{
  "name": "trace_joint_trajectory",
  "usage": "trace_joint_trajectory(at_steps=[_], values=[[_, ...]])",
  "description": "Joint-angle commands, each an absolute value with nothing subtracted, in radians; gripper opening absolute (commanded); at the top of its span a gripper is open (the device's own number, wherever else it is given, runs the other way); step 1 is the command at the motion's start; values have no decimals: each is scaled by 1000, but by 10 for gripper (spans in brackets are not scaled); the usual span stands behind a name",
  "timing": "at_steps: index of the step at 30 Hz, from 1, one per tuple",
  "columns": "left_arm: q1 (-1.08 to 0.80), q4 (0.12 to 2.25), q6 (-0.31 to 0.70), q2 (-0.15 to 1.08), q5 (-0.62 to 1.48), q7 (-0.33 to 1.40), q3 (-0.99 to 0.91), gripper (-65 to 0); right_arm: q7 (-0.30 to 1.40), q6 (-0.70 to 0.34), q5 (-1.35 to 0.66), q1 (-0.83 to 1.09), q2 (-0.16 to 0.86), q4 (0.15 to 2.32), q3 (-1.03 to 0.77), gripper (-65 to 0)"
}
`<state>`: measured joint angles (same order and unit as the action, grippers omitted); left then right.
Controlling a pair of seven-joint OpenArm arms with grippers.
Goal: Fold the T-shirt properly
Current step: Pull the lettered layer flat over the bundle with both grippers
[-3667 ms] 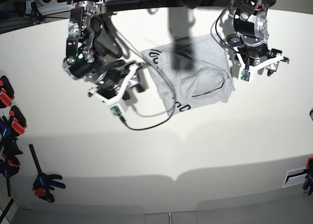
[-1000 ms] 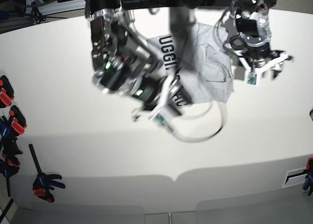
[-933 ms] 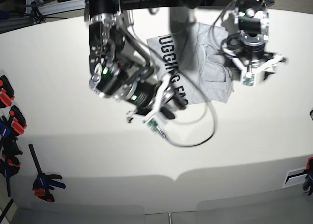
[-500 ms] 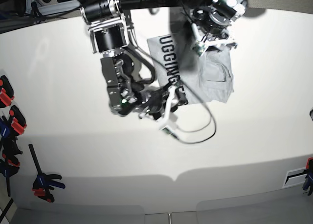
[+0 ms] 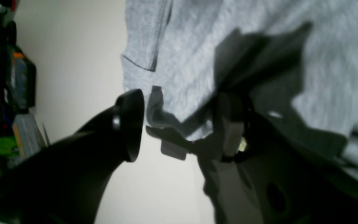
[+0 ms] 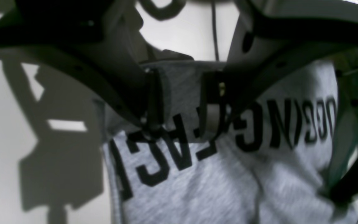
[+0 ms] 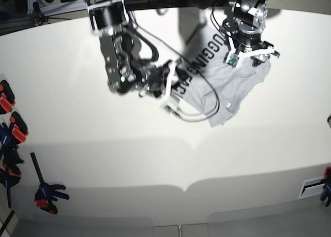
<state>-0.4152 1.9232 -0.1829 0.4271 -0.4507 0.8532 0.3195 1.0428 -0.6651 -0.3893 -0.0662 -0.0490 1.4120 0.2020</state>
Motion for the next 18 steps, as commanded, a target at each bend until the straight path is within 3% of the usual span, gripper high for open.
trace_joint_trajectory(at_steps=[1, 9, 18], values=[[-410, 1939, -199, 435, -471, 832, 315, -330, 1079, -675, -373, -38, -49, 1459, 205, -444], [-410, 1938, -199, 435, -450, 804, 315, -330, 1082, -673, -340, 219, -49, 1745, 170, -444], [-377, 1937, -115, 432, -287, 704, 315, -330, 1087, -673, -431, 322, -50, 1813, 118, -444]])
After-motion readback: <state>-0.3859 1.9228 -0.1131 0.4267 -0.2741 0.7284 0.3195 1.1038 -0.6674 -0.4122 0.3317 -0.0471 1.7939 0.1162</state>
